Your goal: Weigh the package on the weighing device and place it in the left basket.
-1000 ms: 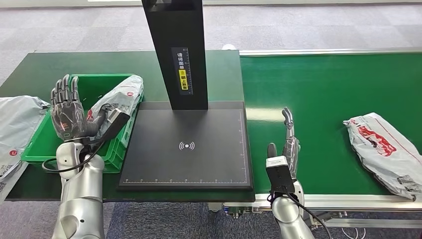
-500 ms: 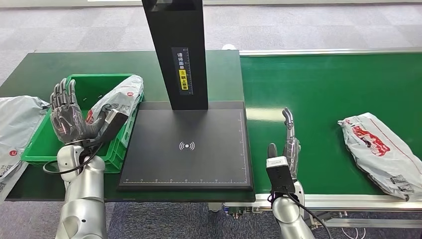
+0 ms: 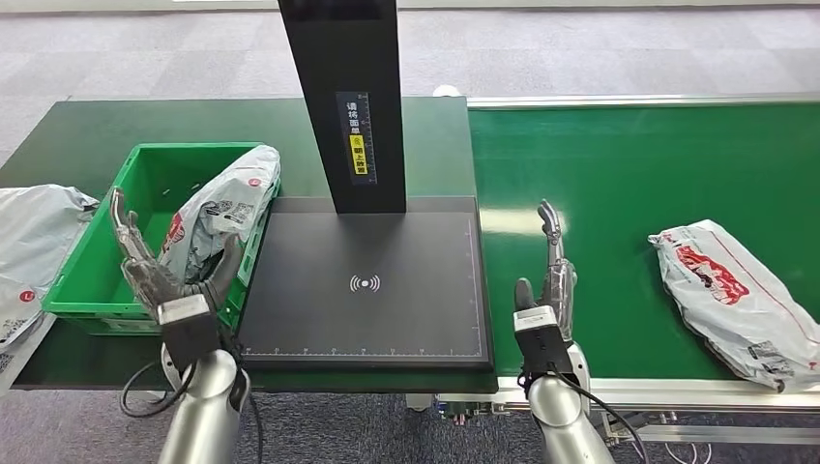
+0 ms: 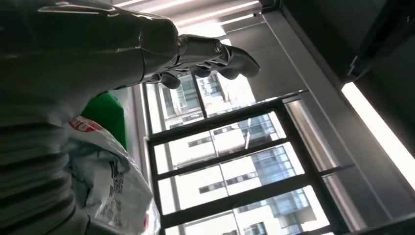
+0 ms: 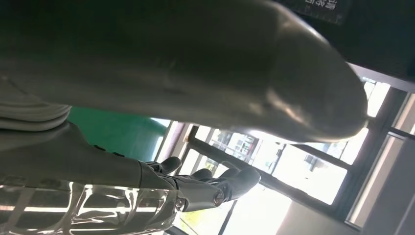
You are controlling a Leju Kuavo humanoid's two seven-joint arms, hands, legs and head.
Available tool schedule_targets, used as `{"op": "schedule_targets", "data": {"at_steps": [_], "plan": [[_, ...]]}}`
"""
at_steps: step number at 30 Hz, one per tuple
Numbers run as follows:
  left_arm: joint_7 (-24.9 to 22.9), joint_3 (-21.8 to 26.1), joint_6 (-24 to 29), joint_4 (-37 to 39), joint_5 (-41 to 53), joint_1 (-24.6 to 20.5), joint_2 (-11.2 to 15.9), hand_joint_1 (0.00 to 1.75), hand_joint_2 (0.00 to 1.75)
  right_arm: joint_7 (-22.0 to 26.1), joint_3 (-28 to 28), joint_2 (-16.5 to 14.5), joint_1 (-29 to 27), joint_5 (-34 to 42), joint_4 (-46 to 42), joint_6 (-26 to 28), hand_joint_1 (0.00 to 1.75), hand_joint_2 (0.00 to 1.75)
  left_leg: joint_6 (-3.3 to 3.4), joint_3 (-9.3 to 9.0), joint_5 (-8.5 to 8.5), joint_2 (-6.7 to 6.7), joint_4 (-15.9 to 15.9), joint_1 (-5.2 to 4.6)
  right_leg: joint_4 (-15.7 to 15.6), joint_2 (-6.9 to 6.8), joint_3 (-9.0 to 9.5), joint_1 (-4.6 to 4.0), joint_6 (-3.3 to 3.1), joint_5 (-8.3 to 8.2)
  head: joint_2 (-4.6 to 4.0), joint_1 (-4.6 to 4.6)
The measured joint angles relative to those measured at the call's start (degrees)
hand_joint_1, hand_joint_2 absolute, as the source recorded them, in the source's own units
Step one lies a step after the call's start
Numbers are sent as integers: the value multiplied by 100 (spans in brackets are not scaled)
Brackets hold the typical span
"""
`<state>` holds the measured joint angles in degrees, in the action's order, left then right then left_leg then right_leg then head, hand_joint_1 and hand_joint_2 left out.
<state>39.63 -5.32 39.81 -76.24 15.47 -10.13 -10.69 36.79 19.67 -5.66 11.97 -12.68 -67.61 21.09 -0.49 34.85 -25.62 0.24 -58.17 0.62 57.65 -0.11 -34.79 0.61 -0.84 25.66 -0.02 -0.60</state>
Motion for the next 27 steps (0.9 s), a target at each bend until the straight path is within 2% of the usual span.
{"op": "schedule_targets", "data": {"at_steps": [2, 5, 10, 12, 13, 15, 17, 19, 21, 27], "plan": [[0, -207, 20, -519, 36, 303, -50, 0, 175, 0, 11, -1, 6, -22, 1, -24, 0, 0, 2, 0, -1, 1, 0, 0, -1, 1, -1, 0, 0, 0, 1, 1], [0, -259, 28, -1076, -24, 561, -98, 0, 175, 0, 19, -1, 3, -33, -1, -56, 0, 0, 3, -1, -1, 0, 0, 0, -1, -2, 0, 0, 1, 1, 0, -1], [0, -609, -54, -1514, -642, 846, 56, 0, 175, 5, 16, -1, -1, -35, -1, -114, 0, 0, 3, -2, 0, 0, 1, 2, -1, -3, 1, -1, 2, 1, 0, 0], [-1, -766, -332, -1579, -917, 915, 100, 0, 175, 6, 15, -1, 0, -38, -1, -146, 0, 0, 3, -3, 0, 0, 0, 2, -1, -3, 1, -2, 2, 0, 0, 0], [-20, -842, -642, -1554, -1066, 932, 124, 0, 175, 4, 14, -1, 0, -39, -1, -163, 0, 0, 3, -3, 0, 0, 0, 1, -1, -4, 1, -1, 2, 0, 0, 0], [-217, -1011, -1560, -1358, -1154, 942, 172, 0, 175, -7, 12, -1, 2, -39, 2, -224, 0, 87, 4, -3, 1, -2, 0, 0, -1, -7, 3, 0, 2, 0, 0, 0], [-625, -1152, -2654, -980, -975, 932, 204, 0, 175, -52, 10, -1, 8, -20, 20, -352, 0, 175, 6, -3, 1, -2, 0, -1, -1, -8, 4, 1, 3, 0, 0, 1], [-912, -1213, -3511, -573, -837, 930, 219, 0, 175, -113, 9, -2, 16, 0, 61, -499, 0, 175, 6, -4, 1, 2, 0, -2, -1, -2, 4, 1, 3, -2, 0, 1], [-974, -1219, -3902, -249, -813, 931, 221, 0, 175, -148, 7, -3, 20, 4, 109, -580, 0, 175, 6, -4, 1, 5, 0, -2, -2, 1, 2, 2, 2, -3, 0, -1], [-1017, -1216, -4048, 160, -802, 929, 221, 0, 175, -160, 3, -3, 26, 4, 195, -610, 0, 175, 5, -3, 0, 0, 0, 0, -1, -2, 2, 1, 2, -1, 0, -1]]}}
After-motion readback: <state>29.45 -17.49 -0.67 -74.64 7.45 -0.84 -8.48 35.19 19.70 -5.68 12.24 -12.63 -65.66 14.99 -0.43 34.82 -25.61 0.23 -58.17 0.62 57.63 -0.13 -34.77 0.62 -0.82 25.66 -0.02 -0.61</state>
